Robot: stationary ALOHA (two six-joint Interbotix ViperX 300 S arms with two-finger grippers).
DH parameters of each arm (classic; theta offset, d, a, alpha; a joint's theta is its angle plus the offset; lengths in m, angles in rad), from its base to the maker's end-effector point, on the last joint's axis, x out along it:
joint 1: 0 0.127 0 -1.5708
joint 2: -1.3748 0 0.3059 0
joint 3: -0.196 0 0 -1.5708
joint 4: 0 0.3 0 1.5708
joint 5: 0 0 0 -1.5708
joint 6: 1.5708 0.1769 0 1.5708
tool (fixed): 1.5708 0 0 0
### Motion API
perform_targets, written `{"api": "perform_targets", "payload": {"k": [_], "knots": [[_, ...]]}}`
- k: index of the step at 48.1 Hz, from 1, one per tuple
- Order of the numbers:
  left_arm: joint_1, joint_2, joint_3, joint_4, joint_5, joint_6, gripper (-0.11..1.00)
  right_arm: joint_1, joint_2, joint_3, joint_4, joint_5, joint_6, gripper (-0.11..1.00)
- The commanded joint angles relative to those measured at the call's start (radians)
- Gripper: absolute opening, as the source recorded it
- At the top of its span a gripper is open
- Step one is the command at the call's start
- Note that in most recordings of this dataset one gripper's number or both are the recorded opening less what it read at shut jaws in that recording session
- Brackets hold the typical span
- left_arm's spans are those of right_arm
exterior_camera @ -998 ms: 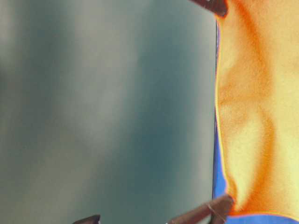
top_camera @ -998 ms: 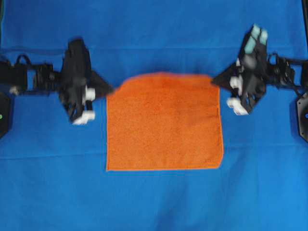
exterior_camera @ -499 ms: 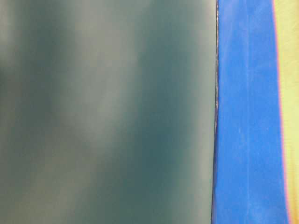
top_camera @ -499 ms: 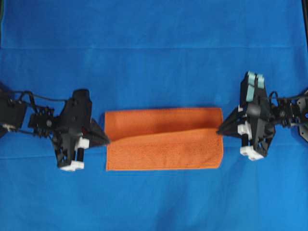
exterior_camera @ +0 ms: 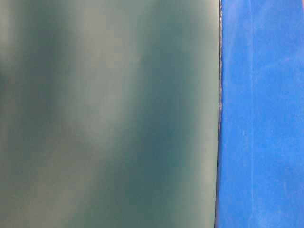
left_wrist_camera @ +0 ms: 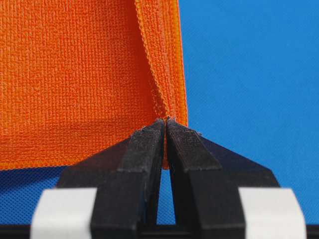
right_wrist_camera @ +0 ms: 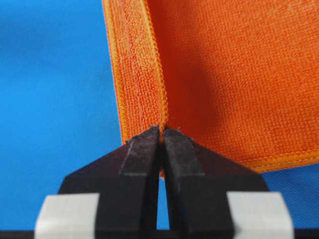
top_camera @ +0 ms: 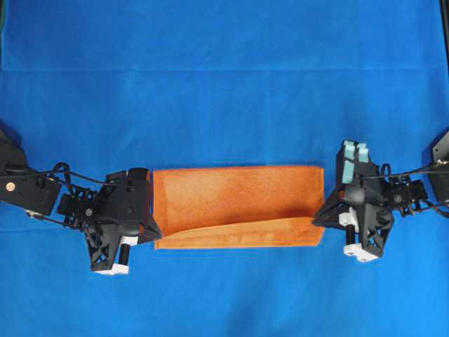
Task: Fold the orange towel.
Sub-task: 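Pull the top corners toward the bottom edge, folding the towel in half, then open both grippers and lift them off the folded edge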
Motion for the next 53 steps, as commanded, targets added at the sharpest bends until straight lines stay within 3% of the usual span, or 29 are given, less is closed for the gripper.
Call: {"api": "perform_targets", "payload": {"k": [1, 17, 20, 28, 31, 38, 44, 53], "knots": [[-0.008, -0.009, -0.015, 0.002, -0.003, 0.002, 0.01, 0.011, 0.014, -0.020, 0.003, -0.008, 0.011, 0.00], [-0.008, -0.011, -0.014, 0.002, -0.003, -0.003, 0.05, 0.060, 0.025, -0.035, 0.003, -0.012, 0.057, 0.01], [-0.009, -0.012, -0.014, 0.002, 0.002, -0.003, 0.18, 0.071, 0.028, -0.040, 0.003, -0.014, 0.067, 0.04], [-0.011, -0.040, -0.014, 0.002, 0.023, 0.011, 0.68, 0.081, 0.028, -0.051, 0.000, -0.011, 0.072, 0.54], [-0.011, -0.058, -0.012, 0.002, 0.043, 0.018, 0.80, 0.081, 0.023, -0.054, -0.003, -0.006, 0.063, 0.65], [0.021, -0.107, -0.005, 0.005, 0.087, 0.046, 0.74, 0.058, -0.018, -0.052, -0.034, 0.014, 0.054, 0.56], [0.080, -0.137, -0.002, 0.005, 0.089, 0.101, 0.74, 0.006, -0.069, -0.044, -0.080, 0.051, 0.054, 0.57], [0.187, -0.140, -0.005, 0.003, 0.087, 0.206, 0.73, -0.156, -0.117, -0.025, -0.143, 0.098, 0.054, 0.58]]}}
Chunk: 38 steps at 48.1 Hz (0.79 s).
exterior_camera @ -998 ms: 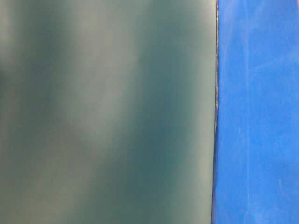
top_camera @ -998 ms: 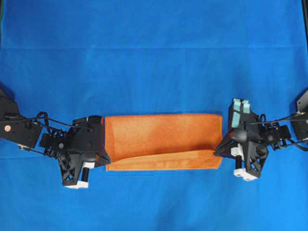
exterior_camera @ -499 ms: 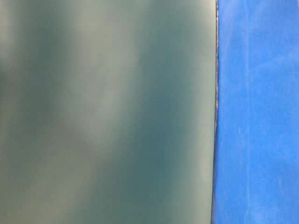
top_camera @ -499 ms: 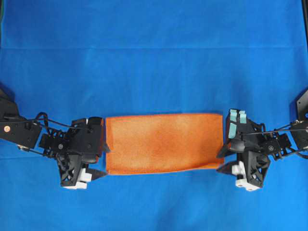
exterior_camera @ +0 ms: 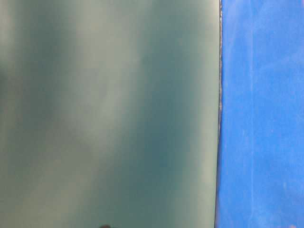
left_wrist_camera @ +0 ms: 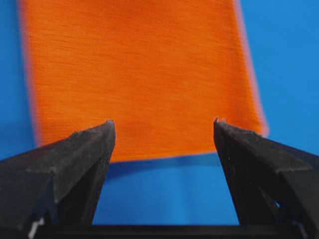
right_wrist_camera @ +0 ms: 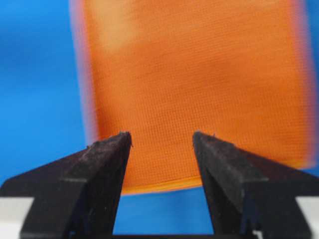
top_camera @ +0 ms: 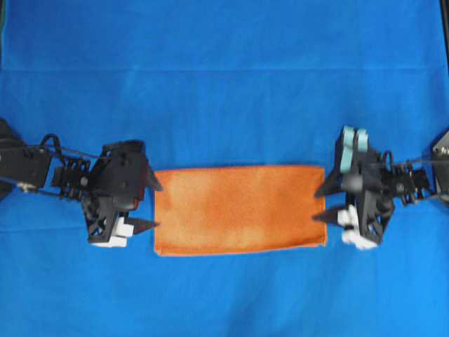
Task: Fold the orange towel.
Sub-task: 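Open both grippers and lift them off the folded edge, then grasp the left and right ends of the folded strip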
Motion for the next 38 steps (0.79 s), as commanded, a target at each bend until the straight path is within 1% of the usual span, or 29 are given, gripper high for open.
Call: {"api": "perform_targets", "payload": {"k": [1, 3, 6, 12, 17, 24, 30, 38], "knots": [[0.049, -0.018, -0.012, 0.002, -0.003, 0.029, 0.73, -0.075, -0.023, -0.003, -0.021, 0.011, -0.002, 0.58], [0.069, -0.018, -0.012, 0.002, -0.003, 0.041, 0.73, -0.112, -0.023, -0.003, -0.034, 0.023, -0.002, 0.58], [0.097, -0.018, -0.011, 0.002, -0.003, 0.052, 0.73, -0.144, -0.021, -0.005, -0.051, 0.041, -0.002, 0.58], [0.137, -0.014, -0.005, 0.002, -0.003, 0.057, 0.73, -0.167, -0.012, -0.008, -0.081, 0.067, -0.002, 0.58], [0.156, 0.003, -0.003, 0.002, -0.009, 0.058, 0.73, -0.179, 0.011, -0.009, -0.098, 0.061, -0.002, 0.57], [0.186, 0.071, -0.002, 0.002, -0.041, 0.058, 0.73, -0.202, 0.078, -0.009, -0.115, 0.046, -0.002, 0.57], [0.192, 0.130, 0.000, 0.002, -0.049, 0.058, 0.73, -0.207, 0.137, -0.015, -0.117, 0.044, 0.000, 0.57], [0.190, 0.146, 0.006, 0.000, -0.038, 0.058, 0.71, -0.207, 0.155, -0.015, -0.117, 0.044, 0.002, 0.57]]}}
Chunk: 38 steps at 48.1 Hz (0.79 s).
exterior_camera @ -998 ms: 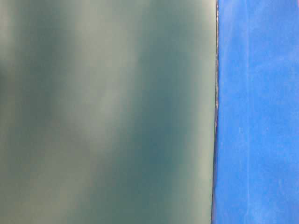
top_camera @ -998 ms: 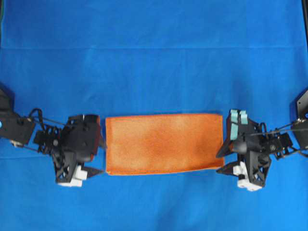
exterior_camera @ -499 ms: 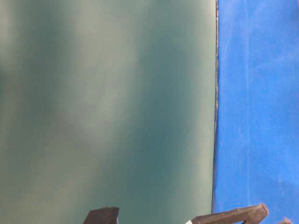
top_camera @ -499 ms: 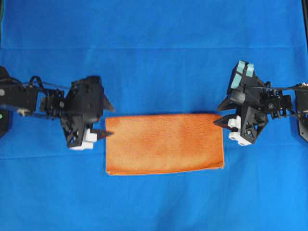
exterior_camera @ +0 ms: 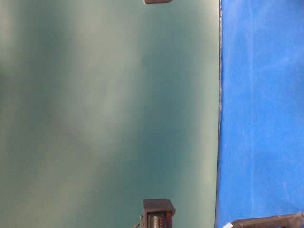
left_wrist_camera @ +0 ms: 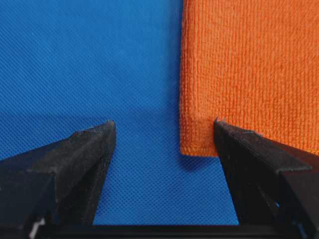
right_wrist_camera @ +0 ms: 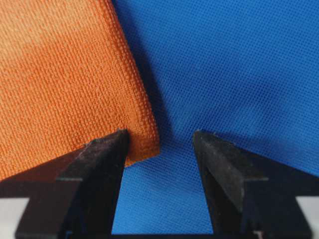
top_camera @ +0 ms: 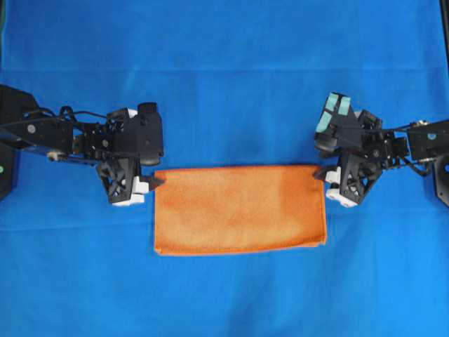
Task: Fold the orange towel.
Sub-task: 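Grasp the left and right ends of the folded strip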
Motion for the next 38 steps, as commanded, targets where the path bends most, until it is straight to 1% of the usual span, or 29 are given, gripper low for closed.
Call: {"api": "perform_targets", "payload": {"k": [1, 9, 14, 16, 17, 18, 19, 24, 26, 32, 38], "knots": [[-0.002, -0.012, -0.002, 0.000, -0.002, 0.002, 0.70, -0.002, -0.006, -0.017, -0.003, -0.006, 0.002, 0.57], [-0.002, -0.015, 0.002, 0.002, 0.008, 0.002, 0.65, -0.002, -0.005, -0.017, -0.003, -0.006, 0.002, 0.56], [-0.003, -0.014, -0.006, 0.000, 0.021, 0.000, 0.53, 0.005, -0.002, -0.020, -0.003, -0.006, 0.002, 0.53], [-0.006, -0.012, -0.011, 0.002, 0.031, 0.000, 0.45, 0.006, -0.002, -0.021, -0.003, -0.006, 0.002, 0.47], [-0.009, -0.011, -0.012, 0.002, 0.037, 0.000, 0.40, 0.009, -0.002, -0.021, -0.003, -0.006, 0.002, 0.43], [-0.012, -0.011, -0.015, 0.000, 0.041, 0.000, 0.37, 0.011, -0.002, -0.021, -0.003, -0.006, 0.002, 0.38], [-0.018, -0.009, -0.020, 0.000, 0.048, 0.003, 0.31, 0.012, -0.002, -0.021, -0.003, -0.006, 0.003, 0.33], [-0.034, -0.008, -0.038, 0.002, 0.069, 0.009, 0.08, 0.020, -0.003, -0.021, -0.002, -0.006, 0.003, 0.05], [-0.035, -0.009, -0.043, 0.002, 0.077, 0.012, 0.02, 0.021, -0.002, -0.021, -0.002, -0.008, 0.003, 0.03], [-0.035, -0.009, -0.049, 0.002, 0.095, 0.032, 0.01, 0.021, -0.003, -0.021, -0.002, -0.018, 0.003, 0.03], [-0.034, -0.015, -0.051, 0.002, 0.097, 0.038, 0.01, 0.021, -0.003, -0.021, -0.002, -0.023, 0.003, 0.03]]}}
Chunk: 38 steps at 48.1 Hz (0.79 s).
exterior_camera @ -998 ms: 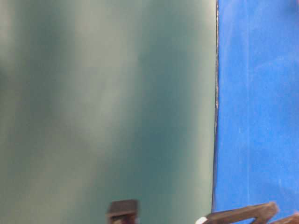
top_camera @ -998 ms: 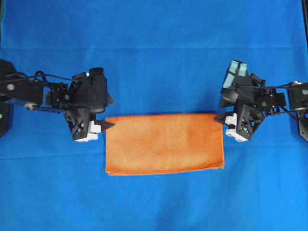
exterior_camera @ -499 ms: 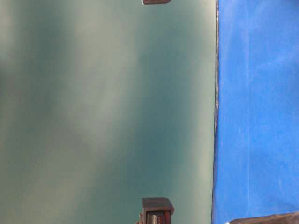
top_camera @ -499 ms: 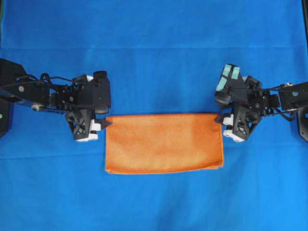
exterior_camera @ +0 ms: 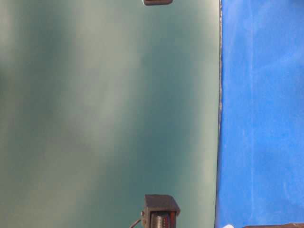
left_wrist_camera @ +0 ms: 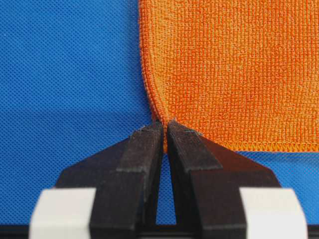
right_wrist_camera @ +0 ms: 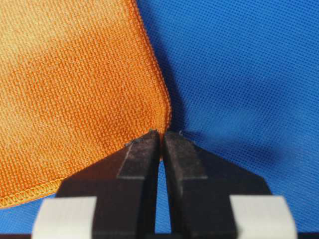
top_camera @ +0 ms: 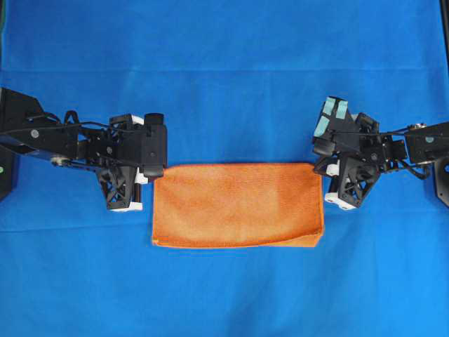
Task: Fold the orange towel.
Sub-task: 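Grasp the left and right ends of the folded strip, then swing the right end up and left end down, rotating the strip vertical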
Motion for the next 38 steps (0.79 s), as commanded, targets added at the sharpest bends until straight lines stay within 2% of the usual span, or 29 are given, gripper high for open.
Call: {"api": "perform_targets", "payload": {"k": [1, 8, 26, 38], "knots": [[-0.003, -0.017, -0.015, 0.002, 0.000, 0.002, 0.01, 0.003, -0.008, -0.014, -0.002, -0.009, 0.002, 0.03], [-0.003, -0.067, -0.031, 0.002, 0.028, -0.005, 0.01, 0.003, -0.034, -0.021, -0.002, 0.002, 0.006, 0.03], [-0.003, -0.275, -0.092, 0.002, 0.222, -0.012, 0.01, 0.005, -0.333, -0.064, -0.002, 0.222, 0.003, 0.03], [-0.003, -0.310, -0.084, 0.002, 0.222, -0.012, 0.01, 0.003, -0.410, -0.055, -0.003, 0.244, 0.002, 0.03]]}}
